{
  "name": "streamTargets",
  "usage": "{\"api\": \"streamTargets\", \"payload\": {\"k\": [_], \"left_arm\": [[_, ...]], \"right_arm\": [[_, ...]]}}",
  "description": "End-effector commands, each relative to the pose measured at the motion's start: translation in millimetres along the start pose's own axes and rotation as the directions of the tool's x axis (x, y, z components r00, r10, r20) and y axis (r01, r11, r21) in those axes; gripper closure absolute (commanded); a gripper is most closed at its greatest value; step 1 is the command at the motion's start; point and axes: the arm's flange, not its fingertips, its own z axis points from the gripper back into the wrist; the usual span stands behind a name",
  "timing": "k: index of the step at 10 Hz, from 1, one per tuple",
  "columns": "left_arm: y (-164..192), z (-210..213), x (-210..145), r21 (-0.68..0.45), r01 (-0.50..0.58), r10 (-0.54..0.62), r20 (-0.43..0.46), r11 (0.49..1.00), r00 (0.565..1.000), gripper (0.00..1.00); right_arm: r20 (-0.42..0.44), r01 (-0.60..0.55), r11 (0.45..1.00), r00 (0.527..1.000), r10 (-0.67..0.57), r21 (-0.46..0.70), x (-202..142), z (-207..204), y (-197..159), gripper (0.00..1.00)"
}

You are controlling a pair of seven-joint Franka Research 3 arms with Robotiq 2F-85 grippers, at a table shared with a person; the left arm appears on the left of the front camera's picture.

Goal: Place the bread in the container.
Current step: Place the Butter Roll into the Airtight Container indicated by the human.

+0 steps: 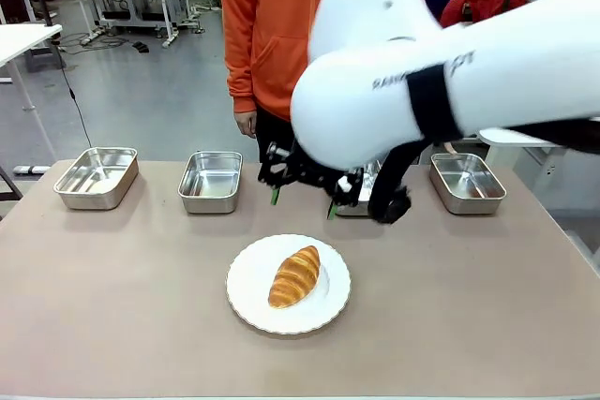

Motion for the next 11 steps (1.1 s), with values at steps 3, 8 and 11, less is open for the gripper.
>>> {"api": "streamTargets", "payload": {"k": [3,8,11], "left_arm": [[-1,1,1,-0.008,0.007,-0.007,0.018,1.0,1.0,0.0],[-1,1,1,-0.008,0.007,-0.007,0.018,1.0,1.0,0.0],[-1,1,1,-0.008,0.007,-0.007,0.018,1.0,1.0,0.0]], "right_arm": [[-0.012,0.097,0.985,0.995,-0.1,-0.141,-12,-45,34,0.0],[-0.073,0.192,0.962,0.975,-0.21,-0.195,-22,-89,23,0.0],[-0.041,0.262,0.943,0.96,-0.276,-0.204,-21,-104,19,0.0]]}}
